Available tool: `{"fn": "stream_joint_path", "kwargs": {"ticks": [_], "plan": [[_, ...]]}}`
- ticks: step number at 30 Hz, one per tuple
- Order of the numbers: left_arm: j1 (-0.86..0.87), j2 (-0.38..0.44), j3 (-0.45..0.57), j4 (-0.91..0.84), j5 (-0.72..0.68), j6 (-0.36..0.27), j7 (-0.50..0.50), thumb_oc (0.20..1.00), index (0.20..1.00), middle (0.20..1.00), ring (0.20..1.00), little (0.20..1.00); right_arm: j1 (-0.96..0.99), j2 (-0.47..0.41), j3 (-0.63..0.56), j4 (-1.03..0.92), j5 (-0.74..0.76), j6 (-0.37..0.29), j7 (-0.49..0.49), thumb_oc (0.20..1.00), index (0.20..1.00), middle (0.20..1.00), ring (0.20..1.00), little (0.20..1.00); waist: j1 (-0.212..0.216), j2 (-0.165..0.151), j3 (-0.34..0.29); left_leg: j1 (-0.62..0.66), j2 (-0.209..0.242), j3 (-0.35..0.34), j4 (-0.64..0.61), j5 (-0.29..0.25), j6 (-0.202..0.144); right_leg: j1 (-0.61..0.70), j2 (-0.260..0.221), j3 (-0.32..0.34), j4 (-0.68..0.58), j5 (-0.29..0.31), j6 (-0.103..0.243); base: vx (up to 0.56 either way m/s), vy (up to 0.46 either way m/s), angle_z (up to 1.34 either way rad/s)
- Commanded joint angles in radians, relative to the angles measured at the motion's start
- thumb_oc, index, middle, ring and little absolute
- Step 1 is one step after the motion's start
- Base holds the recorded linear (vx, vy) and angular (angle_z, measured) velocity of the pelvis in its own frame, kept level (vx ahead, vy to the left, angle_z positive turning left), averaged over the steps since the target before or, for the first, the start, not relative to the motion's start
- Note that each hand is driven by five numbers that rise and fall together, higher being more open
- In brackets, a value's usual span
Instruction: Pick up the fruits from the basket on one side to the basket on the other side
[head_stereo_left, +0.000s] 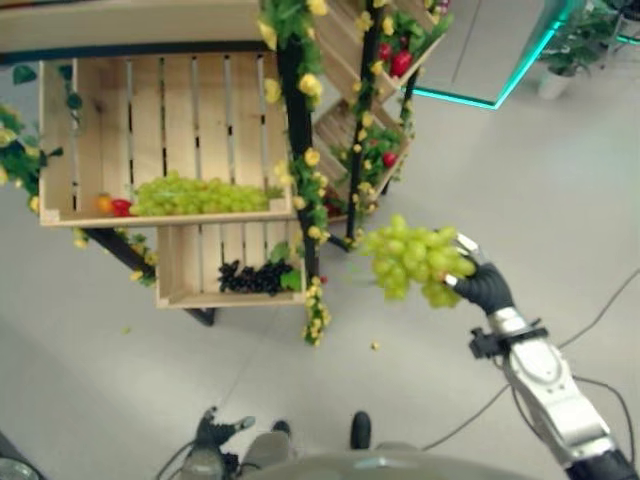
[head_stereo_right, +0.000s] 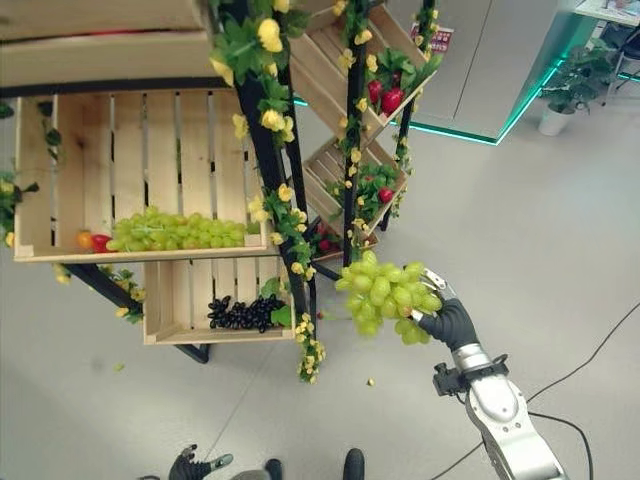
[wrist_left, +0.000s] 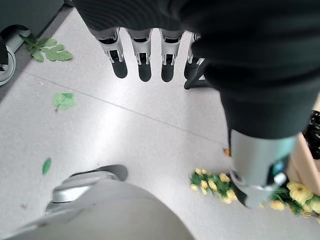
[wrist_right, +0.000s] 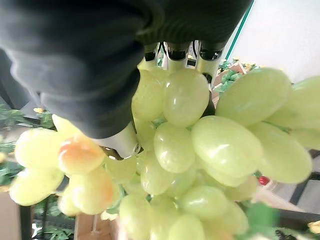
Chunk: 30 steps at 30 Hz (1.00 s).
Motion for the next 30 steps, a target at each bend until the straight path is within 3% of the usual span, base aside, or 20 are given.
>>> {"fn": "stream_joint_path", "kwargs": {"ticks": [1,8,30], "plan": [[-0.016,-0.063,-0.041,0.042,0.034,-0.011,0.008,1.0,1.0,1.0,1.0,1.0,-0.036,0.011,-0.072,-0.095,0.005,-0.078,0.008,0.2,0.2,0.2,0.2,0.2,-0.027,0.015,-0.052,0.118,-0.016,-0.019,-0.222,0.086,0.001,0.013,0.004,0.114,0.072,-0.104,0.149,0.08,0.123,0.19],[0.003,-0.056,-0.019,0.057,0.05,-0.003,-0.008,1.0,1.0,1.0,1.0,1.0,0.019,0.033,-0.065,-0.108,0.018,-0.06,0.037,0.2,0.2,0.2,0.2,0.2,-0.029,0.021,-0.082,0.188,-0.037,0.0,-0.276,0.082,0.0,0.063,-0.012,0.12,0.044,-0.091,0.16,0.03,0.101,0.15],[-0.016,-0.02,-0.01,0.076,0.07,0.018,-0.004,1.0,1.0,1.0,1.0,1.0,-0.013,0.043,0.053,-0.177,0.061,-0.025,0.105,0.2,0.2,0.2,0.2,0.2,-0.015,-0.038,-0.125,0.238,-0.085,0.01,-0.254,0.019,0.049,0.09,-0.075,0.15,0.097,-0.097,0.201,-0.02,0.064,-0.03]]}}
